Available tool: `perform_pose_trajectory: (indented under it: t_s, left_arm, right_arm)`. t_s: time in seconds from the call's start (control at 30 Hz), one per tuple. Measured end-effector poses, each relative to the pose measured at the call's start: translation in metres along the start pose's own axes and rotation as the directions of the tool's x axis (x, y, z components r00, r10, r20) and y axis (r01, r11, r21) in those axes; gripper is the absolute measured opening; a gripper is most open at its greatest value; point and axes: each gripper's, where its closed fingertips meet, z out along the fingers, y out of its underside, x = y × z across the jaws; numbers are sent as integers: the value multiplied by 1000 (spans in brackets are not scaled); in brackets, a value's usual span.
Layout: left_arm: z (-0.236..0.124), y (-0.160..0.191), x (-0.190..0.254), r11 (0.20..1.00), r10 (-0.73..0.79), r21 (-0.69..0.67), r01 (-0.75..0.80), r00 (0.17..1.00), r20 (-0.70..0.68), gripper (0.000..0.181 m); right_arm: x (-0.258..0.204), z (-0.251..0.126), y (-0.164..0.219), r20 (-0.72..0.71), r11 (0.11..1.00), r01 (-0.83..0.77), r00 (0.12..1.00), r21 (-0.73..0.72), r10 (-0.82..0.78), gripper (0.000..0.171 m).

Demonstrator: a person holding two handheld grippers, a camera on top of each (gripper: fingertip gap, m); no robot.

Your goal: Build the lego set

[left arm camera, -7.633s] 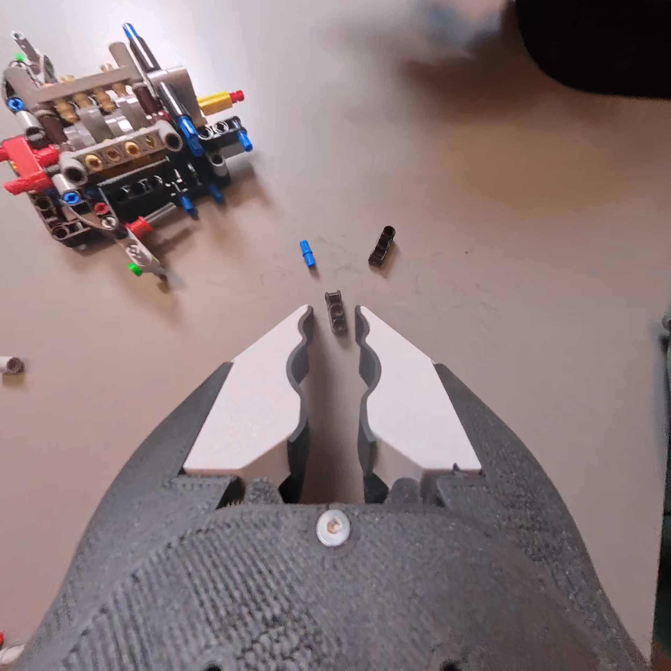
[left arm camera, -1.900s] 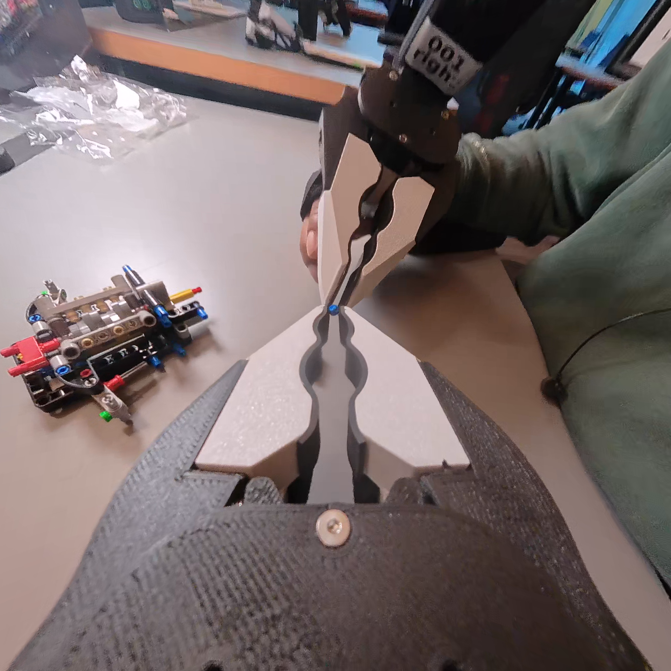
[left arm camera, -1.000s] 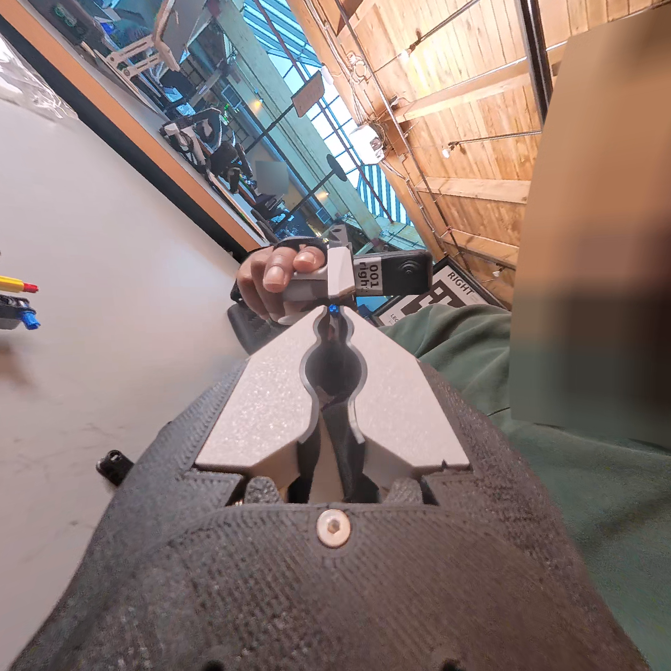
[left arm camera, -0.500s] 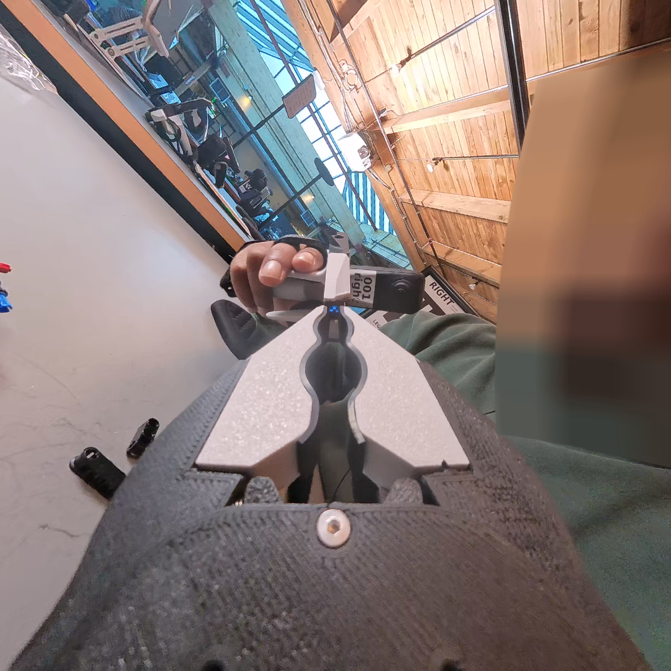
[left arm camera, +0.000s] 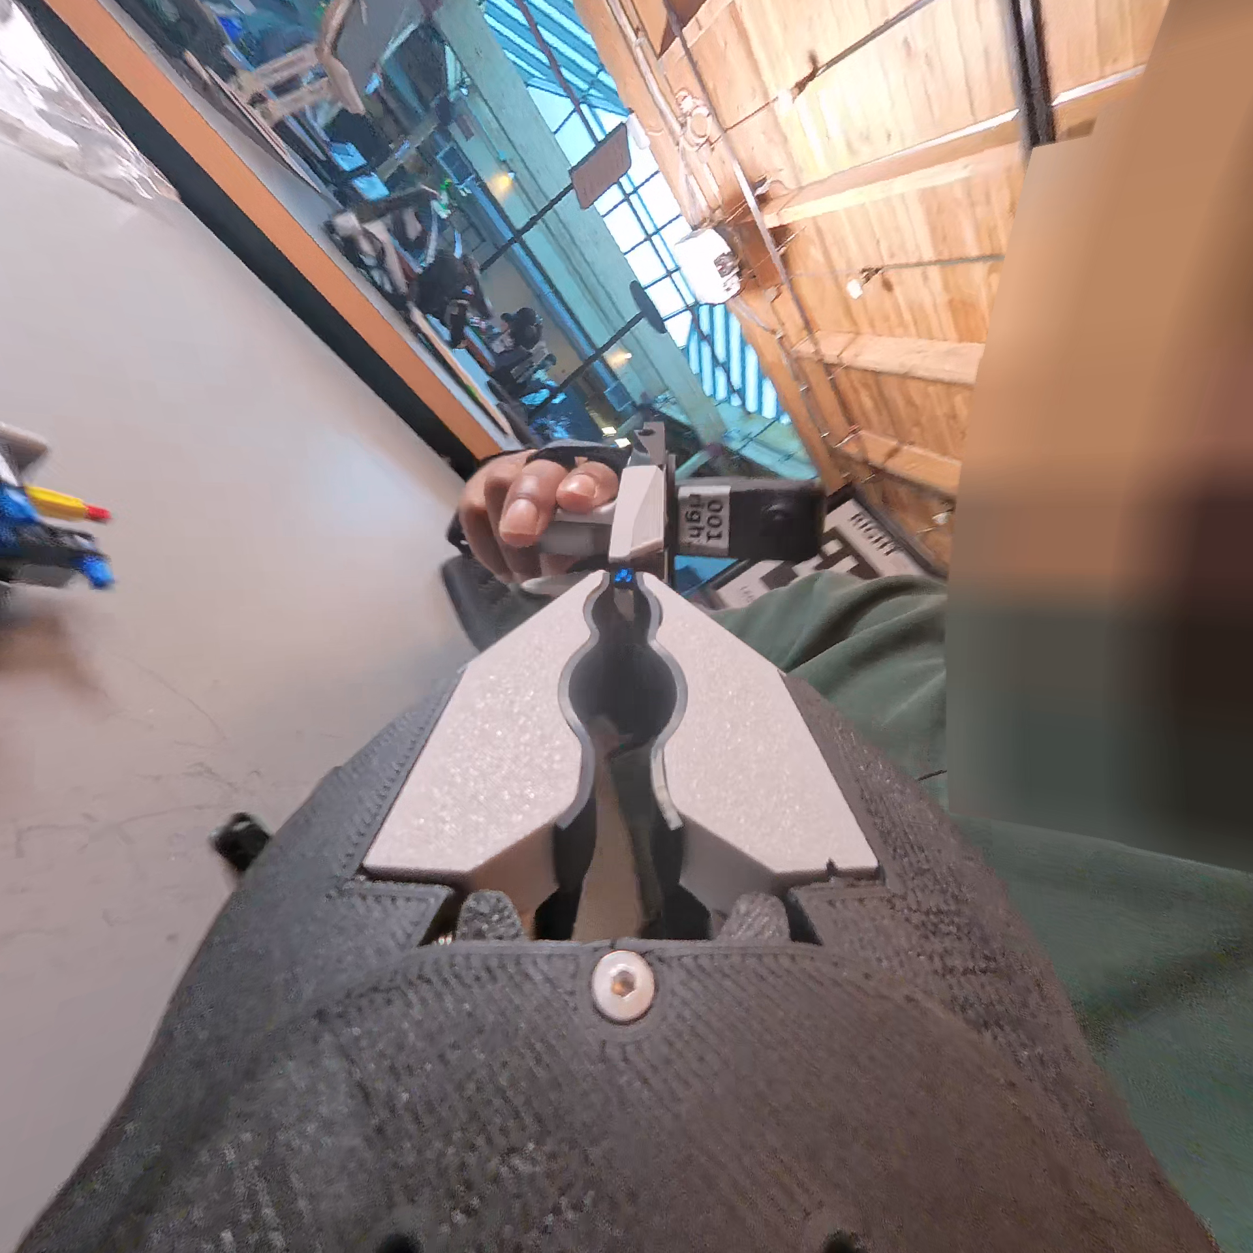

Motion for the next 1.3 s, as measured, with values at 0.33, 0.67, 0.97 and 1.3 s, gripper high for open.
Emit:
perform_pose_trajectory:
  t_s: [0.33, 0.67, 0.97, 1.3]
  left_arm:
    - [-63, 39, -94, 666, 671, -669, -329, 657, 345, 37]
    - [-53, 61, -102, 474, 748, -791, -386, 651, 130, 41]
    - [-51, 91, -79, 444, 706, -816, -369, 705, 66, 28]
    - [-50, 75, -93, 453, 754, -796, -401, 649, 101, 29]
  right_arm:
    - [-6, -8, 47, 165, 935, -321, 924, -148, 344, 3]
    - [-18, -7, 54, 225, 911, -361, 888, -201, 401, 3]
    - [-30, -4, 64, 250, 900, -352, 876, -256, 413, 3]
    - [-32, -3, 67, 257, 895, -355, 869, -272, 423, 3]
